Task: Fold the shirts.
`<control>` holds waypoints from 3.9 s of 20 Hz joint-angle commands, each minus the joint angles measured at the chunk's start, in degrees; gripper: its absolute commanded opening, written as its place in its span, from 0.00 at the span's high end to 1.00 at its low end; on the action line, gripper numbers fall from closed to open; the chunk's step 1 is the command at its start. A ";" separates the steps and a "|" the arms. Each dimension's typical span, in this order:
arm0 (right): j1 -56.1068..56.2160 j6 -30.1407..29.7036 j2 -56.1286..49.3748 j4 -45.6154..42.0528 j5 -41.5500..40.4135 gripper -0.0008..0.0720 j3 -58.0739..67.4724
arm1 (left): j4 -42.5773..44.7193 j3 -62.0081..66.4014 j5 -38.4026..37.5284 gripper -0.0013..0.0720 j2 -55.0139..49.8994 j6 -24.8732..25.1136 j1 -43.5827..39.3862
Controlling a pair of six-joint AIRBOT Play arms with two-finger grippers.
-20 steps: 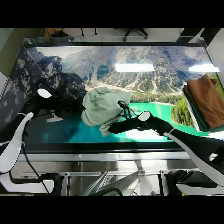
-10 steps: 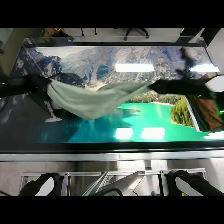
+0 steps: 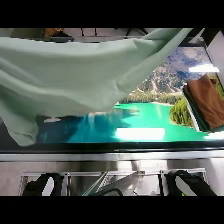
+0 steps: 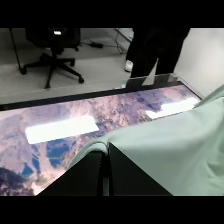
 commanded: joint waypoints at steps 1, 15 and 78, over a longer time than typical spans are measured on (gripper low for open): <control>-0.20 -1.07 -1.22 -1.40 3.91 0.97 2.32 | 5.11 -0.96 -1.05 0.96 2.58 -1.11 0.07; -0.20 -4.63 -28.61 -1.07 -10.64 0.97 -46.60 | 5.07 -31.45 16.09 0.96 -46.40 9.20 -12.61; -8.07 -28.87 -2.12 32.61 -18.43 0.97 -14.62 | 6.19 -6.97 0.59 0.96 -6.73 4.04 16.20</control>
